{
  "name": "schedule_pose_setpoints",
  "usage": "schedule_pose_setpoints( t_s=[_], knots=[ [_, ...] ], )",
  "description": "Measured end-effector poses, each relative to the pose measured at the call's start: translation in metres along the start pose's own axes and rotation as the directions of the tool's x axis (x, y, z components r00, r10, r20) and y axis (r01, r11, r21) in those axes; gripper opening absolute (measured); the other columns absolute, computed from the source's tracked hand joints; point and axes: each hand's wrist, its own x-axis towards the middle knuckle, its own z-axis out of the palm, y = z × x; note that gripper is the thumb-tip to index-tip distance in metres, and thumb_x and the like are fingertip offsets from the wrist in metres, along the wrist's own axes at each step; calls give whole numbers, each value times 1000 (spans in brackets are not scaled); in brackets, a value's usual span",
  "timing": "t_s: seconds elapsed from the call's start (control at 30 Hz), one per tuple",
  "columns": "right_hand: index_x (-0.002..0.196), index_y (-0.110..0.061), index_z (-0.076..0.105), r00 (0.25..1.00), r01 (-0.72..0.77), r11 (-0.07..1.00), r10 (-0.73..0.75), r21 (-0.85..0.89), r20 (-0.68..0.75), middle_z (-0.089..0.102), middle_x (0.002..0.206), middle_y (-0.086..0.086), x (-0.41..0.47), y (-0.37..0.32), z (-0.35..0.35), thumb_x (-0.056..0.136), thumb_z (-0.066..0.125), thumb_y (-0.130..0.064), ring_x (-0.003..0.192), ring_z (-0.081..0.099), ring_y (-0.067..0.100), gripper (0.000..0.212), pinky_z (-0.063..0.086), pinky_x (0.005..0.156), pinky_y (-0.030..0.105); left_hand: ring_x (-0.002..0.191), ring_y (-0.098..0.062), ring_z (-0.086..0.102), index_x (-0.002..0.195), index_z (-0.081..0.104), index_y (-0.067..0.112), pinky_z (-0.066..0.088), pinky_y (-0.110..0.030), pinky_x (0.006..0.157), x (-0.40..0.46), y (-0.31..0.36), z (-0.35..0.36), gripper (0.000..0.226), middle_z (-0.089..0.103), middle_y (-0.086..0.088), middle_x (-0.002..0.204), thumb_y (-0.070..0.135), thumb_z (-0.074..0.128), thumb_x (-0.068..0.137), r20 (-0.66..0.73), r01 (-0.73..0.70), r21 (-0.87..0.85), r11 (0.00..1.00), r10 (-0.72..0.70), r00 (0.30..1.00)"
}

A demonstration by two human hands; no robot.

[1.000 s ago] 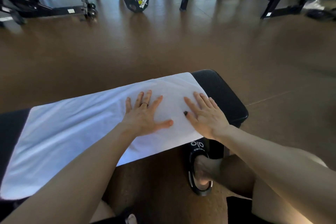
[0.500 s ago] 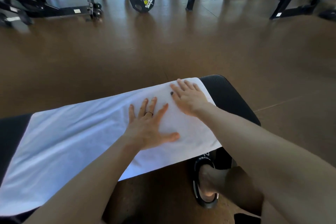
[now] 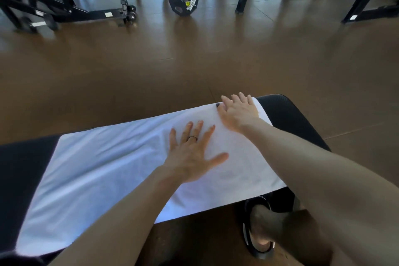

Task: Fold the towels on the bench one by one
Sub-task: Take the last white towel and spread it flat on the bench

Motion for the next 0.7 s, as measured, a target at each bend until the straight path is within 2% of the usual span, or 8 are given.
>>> schedule_pose_setpoints(
  t_s=[0.07, 0.13, 0.17, 0.27, 0.4, 0.53, 0.6, 0.7],
  knots=[
    [159, -29, 17, 992, 112, 994, -113, -10, -52, 19, 166, 4, -3, -28, 1, 105, 15, -46, 155, 7, 23, 57, 1, 125, 44, 155, -19, 9, 160, 14, 38, 8, -46, 124, 9, -13, -16, 81, 15, 4, 168, 78, 23, 90, -169, 0, -153, 988, -27, 985],
    [160, -31, 14, 969, 238, 971, -236, 23, -73, 16, 167, 2, -12, -60, 8, 107, 15, -43, 155, 6, 21, 55, 1, 125, 44, 150, -21, 22, 158, 29, 28, 17, -39, 122, 19, -35, -32, 81, 30, 1, 163, 73, 18, 90, -348, 19, -153, 988, -72, 935],
    [160, -30, 14, 961, 271, 962, -267, 41, -68, 16, 167, 1, -16, -76, 13, 107, 15, -42, 155, 7, 21, 54, 2, 125, 44, 152, -21, 20, 158, 29, 27, 14, -39, 123, 22, -51, -36, 80, 28, 1, 164, 70, 18, 92, -340, 67, -123, 990, -106, 934],
    [160, -28, 16, 962, 268, 962, -264, 48, -68, 16, 167, 2, -22, -96, 29, 107, 15, -41, 155, 8, 21, 55, 2, 125, 44, 156, -14, 2, 161, 12, 35, 2, -40, 127, 19, -97, -27, 69, 8, 7, 170, 65, 20, 100, -101, 170, -9, 985, -170, 980],
    [160, -27, 18, 967, 242, 967, -234, 74, -103, 16, 167, 7, -18, -96, 33, 106, 17, -44, 155, 9, 22, 57, 2, 125, 44, 156, -14, 5, 159, 12, 44, 0, -41, 126, 13, -137, -25, 55, 14, 8, 169, 54, 18, 105, -110, 201, 8, 980, -199, 974],
    [153, -15, 38, 919, 235, 963, -177, 129, -352, 41, 156, 13, -32, -106, 33, 100, 15, -44, 148, 31, 28, 65, 21, 122, 44, 143, -21, 36, 153, 36, 38, 21, -41, 121, 19, -154, -40, 50, 46, 0, 152, 45, 19, 107, -110, 242, -87, 966, -251, 962],
    [153, -14, 38, 935, 236, 967, -198, 99, -293, 40, 157, 12, -41, -106, 41, 97, 9, -45, 148, 30, 27, 70, 19, 122, 42, 125, -29, 49, 144, 48, 26, 35, -41, 109, 16, -154, -46, 43, 55, -4, 134, 37, 29, 107, -152, 208, -94, 974, -220, 964],
    [155, -19, 34, 950, 230, 972, -214, 47, -226, 31, 162, 12, -41, -105, 46, 100, 13, -45, 151, 22, 26, 64, 12, 123, 42, 101, -31, 52, 115, 57, 12, 46, -46, 85, 11, -154, -46, 21, 53, -4, 106, 24, 46, 103, -310, 94, -41, 995, -102, 945]
  ],
)
